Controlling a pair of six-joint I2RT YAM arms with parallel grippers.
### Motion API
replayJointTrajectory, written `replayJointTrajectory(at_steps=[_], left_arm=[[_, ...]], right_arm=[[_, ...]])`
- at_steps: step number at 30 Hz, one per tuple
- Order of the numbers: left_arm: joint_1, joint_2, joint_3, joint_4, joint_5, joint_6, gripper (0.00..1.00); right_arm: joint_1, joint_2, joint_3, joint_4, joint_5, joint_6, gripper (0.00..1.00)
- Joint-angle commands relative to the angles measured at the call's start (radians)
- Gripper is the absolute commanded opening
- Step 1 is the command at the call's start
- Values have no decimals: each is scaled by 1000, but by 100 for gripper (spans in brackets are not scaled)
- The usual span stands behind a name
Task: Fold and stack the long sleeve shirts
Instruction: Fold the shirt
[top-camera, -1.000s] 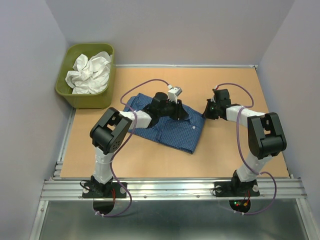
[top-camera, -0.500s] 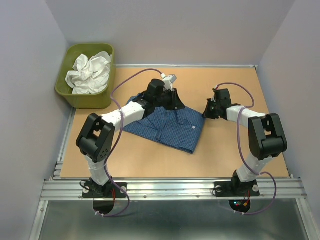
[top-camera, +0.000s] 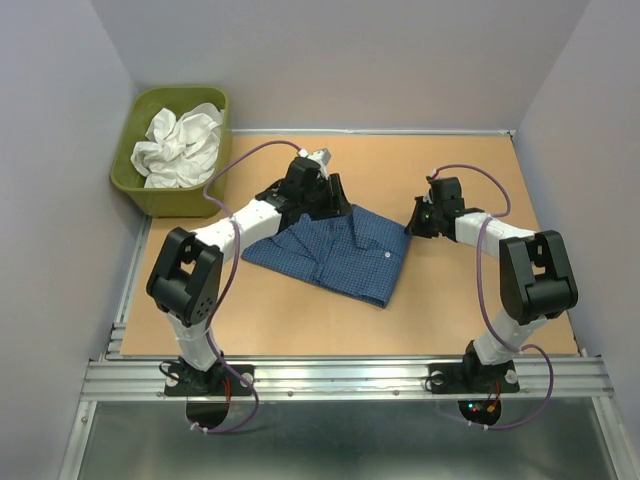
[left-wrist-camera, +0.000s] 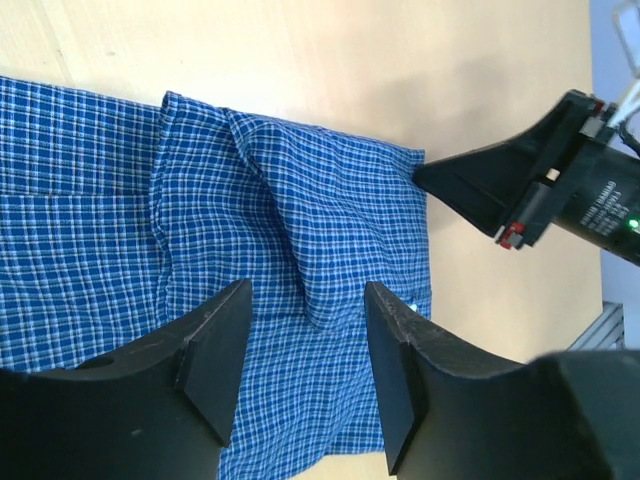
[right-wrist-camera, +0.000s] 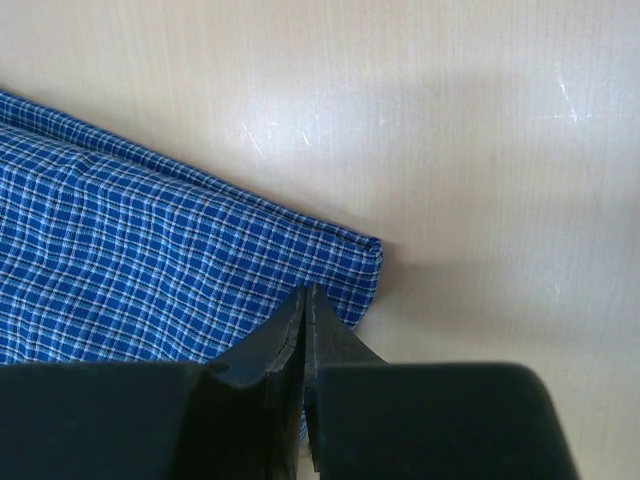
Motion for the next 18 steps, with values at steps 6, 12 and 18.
replayJointTrajectory(at_steps=[6,12,18], left_arm=[[-8,129,18,172,-44,-59,52],[-29,211,86,171,-63,-71,42],[-78,254,144,157,-55,-77,45]], right_arm=[[-2,-28,-15,12,-23,-4,6],[-2,-25,-12,13,-22,-7,6],[-3,-17,-10,12,-20,-13,6]])
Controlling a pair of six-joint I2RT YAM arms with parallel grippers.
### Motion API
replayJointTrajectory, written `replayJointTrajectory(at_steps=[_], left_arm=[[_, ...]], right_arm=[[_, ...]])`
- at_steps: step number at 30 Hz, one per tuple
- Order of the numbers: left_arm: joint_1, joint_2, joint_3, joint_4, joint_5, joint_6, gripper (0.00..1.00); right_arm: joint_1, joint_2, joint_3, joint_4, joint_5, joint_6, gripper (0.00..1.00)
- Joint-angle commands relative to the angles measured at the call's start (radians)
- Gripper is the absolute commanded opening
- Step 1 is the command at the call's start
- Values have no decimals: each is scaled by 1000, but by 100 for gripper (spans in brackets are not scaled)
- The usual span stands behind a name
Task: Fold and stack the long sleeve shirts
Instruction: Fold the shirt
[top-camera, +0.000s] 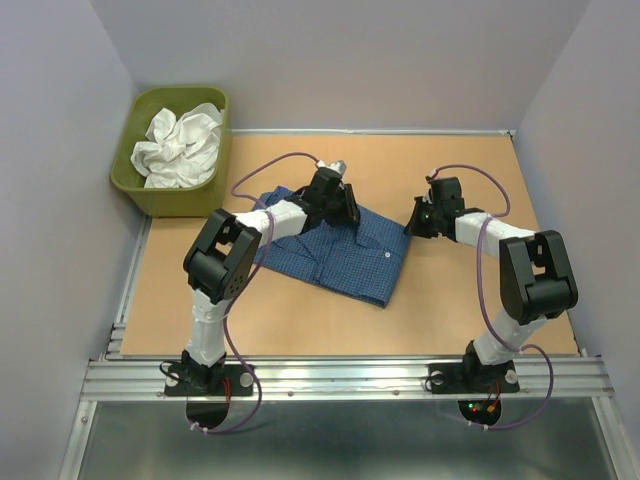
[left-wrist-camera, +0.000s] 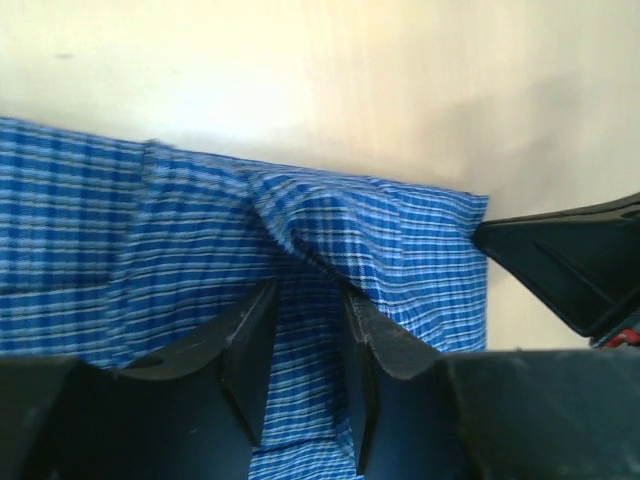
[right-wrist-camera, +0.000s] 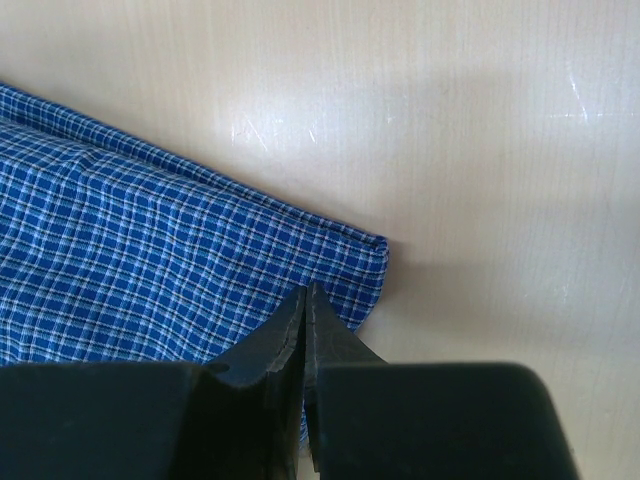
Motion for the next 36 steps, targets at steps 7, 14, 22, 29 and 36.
replayJointTrajectory(at_steps=[7,14,22,29,36], left_arm=[[-57,-27,51,34,3,-35,50],[-60,-93,-63,190,94,-138,56],[-63,-85,-106,269,161,-203,56],[-69,-139,-152,300,198,-267,40],[-65,-222,-234,298,186,-313,0]], right_arm=[[-2,-10,-7,13,-9,-12,6],[-2,-4,-9,13,-13,-9,6],[-2,-10,-12,12,-13,-6,6],[-2,-14,-16,12,-10,-5,6],[-3,-20,-18,12,-7,-5,6]])
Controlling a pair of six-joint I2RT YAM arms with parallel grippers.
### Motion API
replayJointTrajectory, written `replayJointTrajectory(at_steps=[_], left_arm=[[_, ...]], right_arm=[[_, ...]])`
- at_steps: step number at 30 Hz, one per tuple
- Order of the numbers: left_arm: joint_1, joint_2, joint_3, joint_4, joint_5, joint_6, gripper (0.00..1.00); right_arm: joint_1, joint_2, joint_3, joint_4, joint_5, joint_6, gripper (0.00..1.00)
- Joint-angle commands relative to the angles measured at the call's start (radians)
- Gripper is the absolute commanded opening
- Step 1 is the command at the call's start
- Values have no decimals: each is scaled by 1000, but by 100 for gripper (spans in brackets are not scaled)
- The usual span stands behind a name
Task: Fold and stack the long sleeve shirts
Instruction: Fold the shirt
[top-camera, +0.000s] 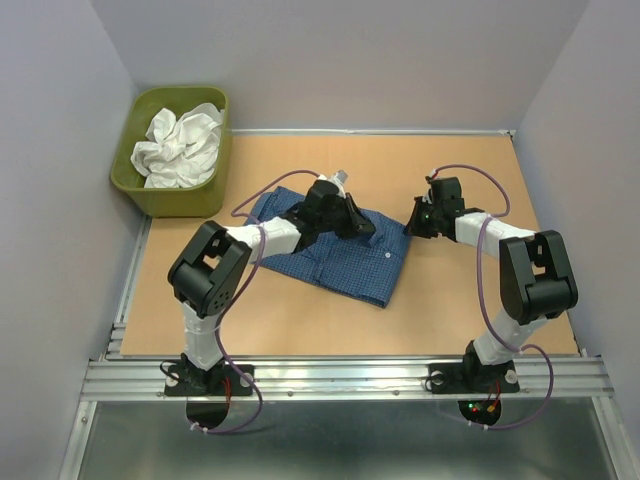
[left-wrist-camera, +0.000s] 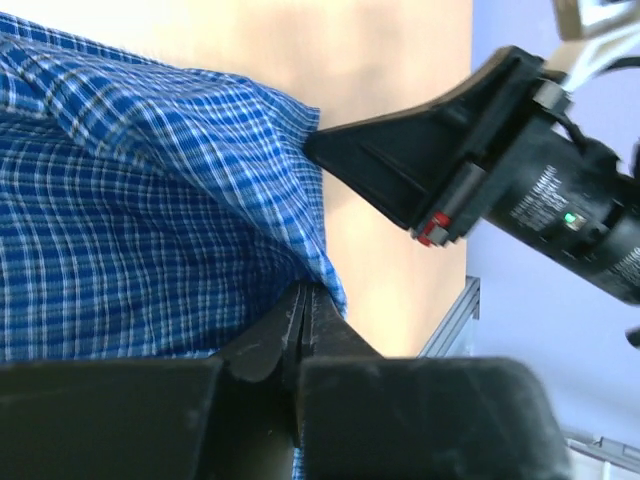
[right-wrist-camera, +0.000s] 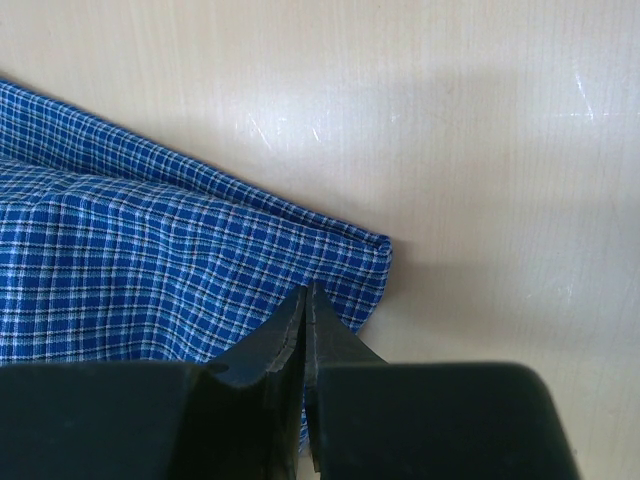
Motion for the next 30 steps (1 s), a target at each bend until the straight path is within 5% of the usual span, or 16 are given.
replayJointTrajectory(at_steps=[1,11,14,15,18,21,25,30], left_arm=[[-3,-118,-35,37,11,-32,0],[-2,-206,22,-220,-227,137,0],[0,-222,11,-260,-296,145,14],[0,-229,9,-275,-324,157,26],[10,-242,9,-340,-428,185,53],[39,-244,9,-406,-466,211,68],[59,-247,-20,-444,-453,252,82],[64,-239,-63,-450,-410,268,90]], right_arm=[[-2,-22,-19,12,1,-5,6],[-2,-42,-19,10,-16,-10,6],[11,-91,-16,7,-11,-40,10],[20,-109,-15,6,7,-53,11],[58,-198,7,-14,98,-106,25],[139,-250,43,-39,188,-190,45],[326,-261,105,-86,340,-347,71],[564,-189,110,-100,624,-536,84]])
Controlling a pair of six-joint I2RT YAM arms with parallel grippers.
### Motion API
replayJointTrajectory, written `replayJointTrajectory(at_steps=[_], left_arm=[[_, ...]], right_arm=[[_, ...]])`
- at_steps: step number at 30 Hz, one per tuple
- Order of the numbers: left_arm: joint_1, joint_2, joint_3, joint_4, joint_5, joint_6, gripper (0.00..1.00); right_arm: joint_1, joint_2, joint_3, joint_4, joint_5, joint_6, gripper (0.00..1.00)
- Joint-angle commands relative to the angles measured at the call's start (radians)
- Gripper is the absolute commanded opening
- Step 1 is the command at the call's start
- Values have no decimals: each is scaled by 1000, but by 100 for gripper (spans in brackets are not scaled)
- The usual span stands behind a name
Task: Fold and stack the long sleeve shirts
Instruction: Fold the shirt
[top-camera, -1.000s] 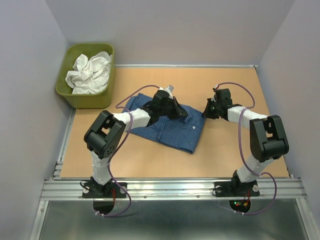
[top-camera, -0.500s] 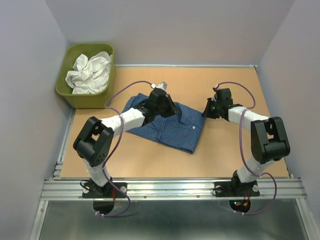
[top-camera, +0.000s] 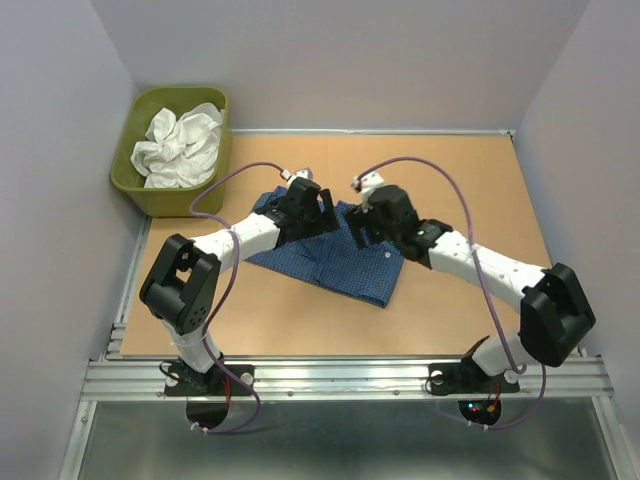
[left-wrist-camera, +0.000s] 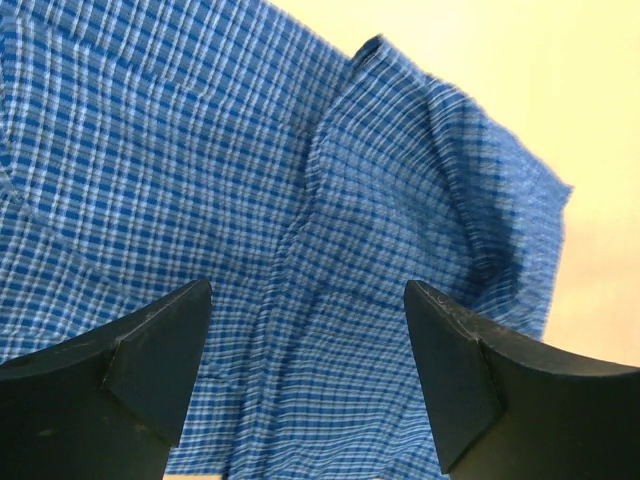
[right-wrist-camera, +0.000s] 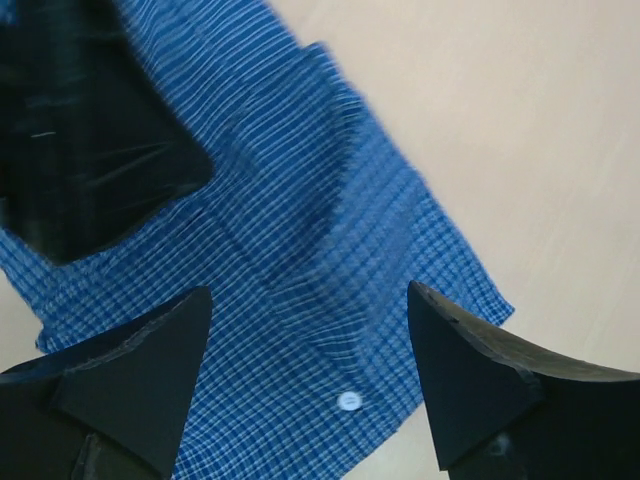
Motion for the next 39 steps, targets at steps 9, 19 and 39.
replayJointTrajectory(at_steps=[9,19,39], left_arm=[[6,-42,-135,57,74,-2,90],[6,-22,-182,127,123,-26,90],[6,1,-216,162,163,-36,90]], right_arm=[[257,144,15,-46,552,-164,88],[251,229,35,-45,701,-121,89],[144,213,50,21,747,29,85]])
